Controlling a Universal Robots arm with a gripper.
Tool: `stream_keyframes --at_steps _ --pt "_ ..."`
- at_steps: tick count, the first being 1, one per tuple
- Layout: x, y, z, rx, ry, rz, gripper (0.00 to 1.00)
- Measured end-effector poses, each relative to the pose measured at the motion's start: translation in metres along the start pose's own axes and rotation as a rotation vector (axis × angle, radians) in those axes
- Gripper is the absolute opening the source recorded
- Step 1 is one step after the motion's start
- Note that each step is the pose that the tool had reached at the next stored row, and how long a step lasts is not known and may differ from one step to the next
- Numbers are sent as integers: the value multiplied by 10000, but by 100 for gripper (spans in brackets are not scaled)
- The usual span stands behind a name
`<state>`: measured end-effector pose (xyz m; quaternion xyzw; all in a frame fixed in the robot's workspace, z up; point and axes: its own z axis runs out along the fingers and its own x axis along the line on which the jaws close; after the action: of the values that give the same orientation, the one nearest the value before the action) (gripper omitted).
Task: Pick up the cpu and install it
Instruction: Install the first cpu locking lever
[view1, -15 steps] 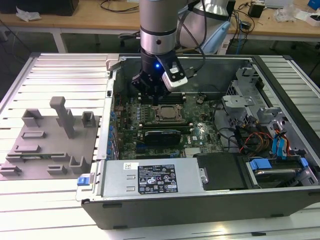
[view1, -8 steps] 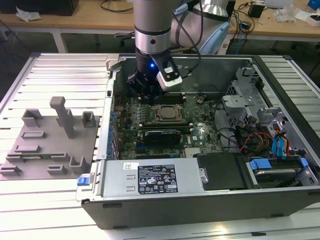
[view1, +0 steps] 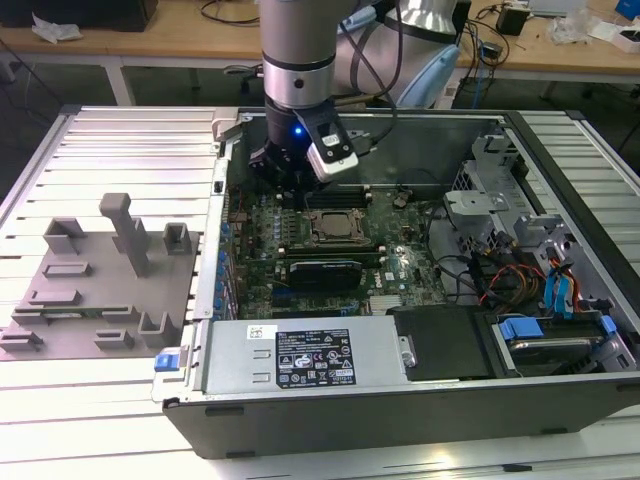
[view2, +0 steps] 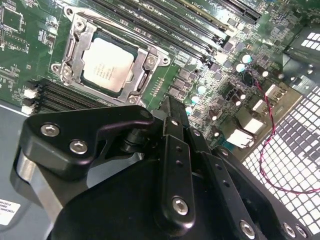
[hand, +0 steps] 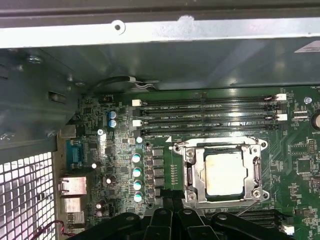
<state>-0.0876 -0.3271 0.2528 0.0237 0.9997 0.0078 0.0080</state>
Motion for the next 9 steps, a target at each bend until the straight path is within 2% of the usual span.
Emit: stream_keyframes --at_steps 1,2,4,7,9 --pt "5 -1 0 -22 -1 3 11" --pt "19 -1 0 -116 -17 5 11" --pt "79 -3 0 -430 -69 6 11" --pt "111 -5 0 -728 -90 10 11" --pt "120 -6 0 -972 -95 16 11"
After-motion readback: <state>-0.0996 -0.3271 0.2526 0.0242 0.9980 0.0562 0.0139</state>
